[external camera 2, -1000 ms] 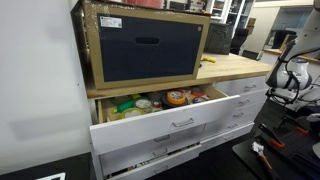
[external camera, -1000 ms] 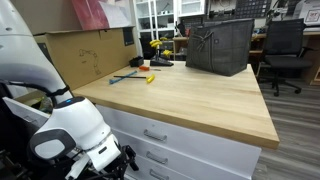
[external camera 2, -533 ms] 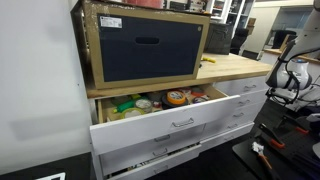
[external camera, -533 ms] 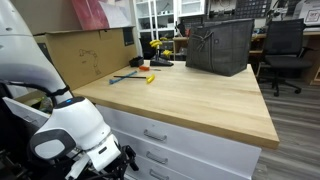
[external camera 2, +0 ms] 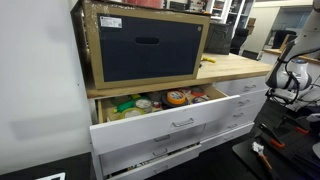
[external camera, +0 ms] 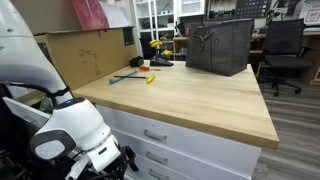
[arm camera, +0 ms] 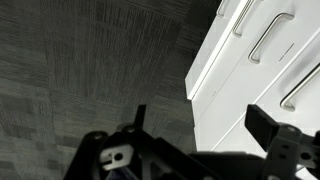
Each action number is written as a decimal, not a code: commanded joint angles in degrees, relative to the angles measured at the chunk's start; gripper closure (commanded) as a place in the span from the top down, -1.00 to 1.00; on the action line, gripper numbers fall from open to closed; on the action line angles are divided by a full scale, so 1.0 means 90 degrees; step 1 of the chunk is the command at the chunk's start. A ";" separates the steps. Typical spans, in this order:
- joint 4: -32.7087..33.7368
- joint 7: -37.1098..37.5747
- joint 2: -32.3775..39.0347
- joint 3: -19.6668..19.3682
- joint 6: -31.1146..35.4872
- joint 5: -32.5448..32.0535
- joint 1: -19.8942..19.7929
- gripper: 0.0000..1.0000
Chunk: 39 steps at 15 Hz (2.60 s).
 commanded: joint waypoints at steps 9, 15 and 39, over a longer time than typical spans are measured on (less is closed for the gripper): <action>0.0376 0.0312 0.0489 0.0406 0.0521 0.0193 -0.0095 1.00; 0.0666 0.0371 0.0483 0.0633 0.0260 0.0131 -0.0529 1.00; 0.2365 0.0208 0.1254 0.1752 -0.0670 0.0073 -0.1865 1.00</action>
